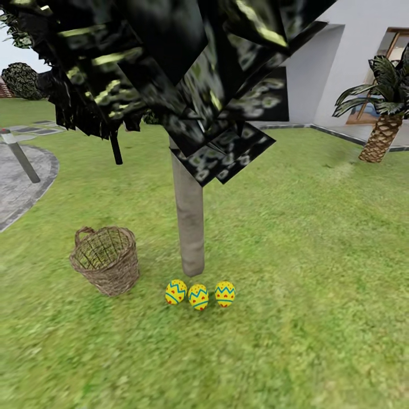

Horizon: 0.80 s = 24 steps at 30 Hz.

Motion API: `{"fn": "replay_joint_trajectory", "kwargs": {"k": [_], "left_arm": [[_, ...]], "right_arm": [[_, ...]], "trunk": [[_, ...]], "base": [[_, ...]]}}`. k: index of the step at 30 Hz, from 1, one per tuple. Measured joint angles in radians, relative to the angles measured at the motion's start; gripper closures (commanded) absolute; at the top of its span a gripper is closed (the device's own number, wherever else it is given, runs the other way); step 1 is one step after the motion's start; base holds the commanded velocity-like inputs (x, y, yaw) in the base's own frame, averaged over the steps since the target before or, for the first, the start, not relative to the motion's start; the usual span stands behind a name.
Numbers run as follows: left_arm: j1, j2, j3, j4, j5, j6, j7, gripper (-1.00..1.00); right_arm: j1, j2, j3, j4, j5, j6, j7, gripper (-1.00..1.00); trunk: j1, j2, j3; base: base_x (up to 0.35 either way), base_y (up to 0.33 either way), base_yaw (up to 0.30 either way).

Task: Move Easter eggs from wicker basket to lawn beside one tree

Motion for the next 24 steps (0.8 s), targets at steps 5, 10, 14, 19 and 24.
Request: {"fn": "replay_joint_trajectory", "kwargs": {"k": [5, 10, 14, 19, 24], "left_arm": [[0.0, -0.003, 0.0, 0.029, -0.028, -0.059, -0.001, -1.0], [0.0, -0.004, 0.002, 0.033, -0.051, -0.067, 0.0, -1.0], [0.0, -0.004, 0.002, 0.042, -0.054, -0.099, 0.001, -1.0], [0.0, -0.006, 0.003, 0.058, -0.054, -0.126, 0.001, -1.0], [0.0, -0.007, 0.003, 0.061, -0.054, -0.13, 0.001, -1.0]], "right_arm": [[0.0, 0.001, 0.0, 0.0, 0.0, 0.0, 0.0, -1.0], [0.0, 0.001, 0.0, 0.0, 0.0, 0.0, 0.0, -1.0], [0.0, 0.001, 0.0, 0.0, 0.0, 0.0, 0.0, -1.0], [0.0, 0.002, 0.0, 0.0, 0.0, 0.0, 0.0, -1.0], [0.0, 0.002, 0.0, 0.0, 0.0, 0.0, 0.0, -1.0]], "trunk": [[-0.012, 0.021, 0.01], [-0.012, 0.021, 0.01], [-0.012, 0.021, 0.01], [-0.011, 0.021, 0.009], [-0.011, 0.021, 0.009]], "base": [[0.0, 0.0, 0.0], [0.0, 0.0, 0.0], [-0.051, 0.017, 0.0], [-0.27, 0.032, 0.0], [-0.331, 0.003, 0.0]]}}
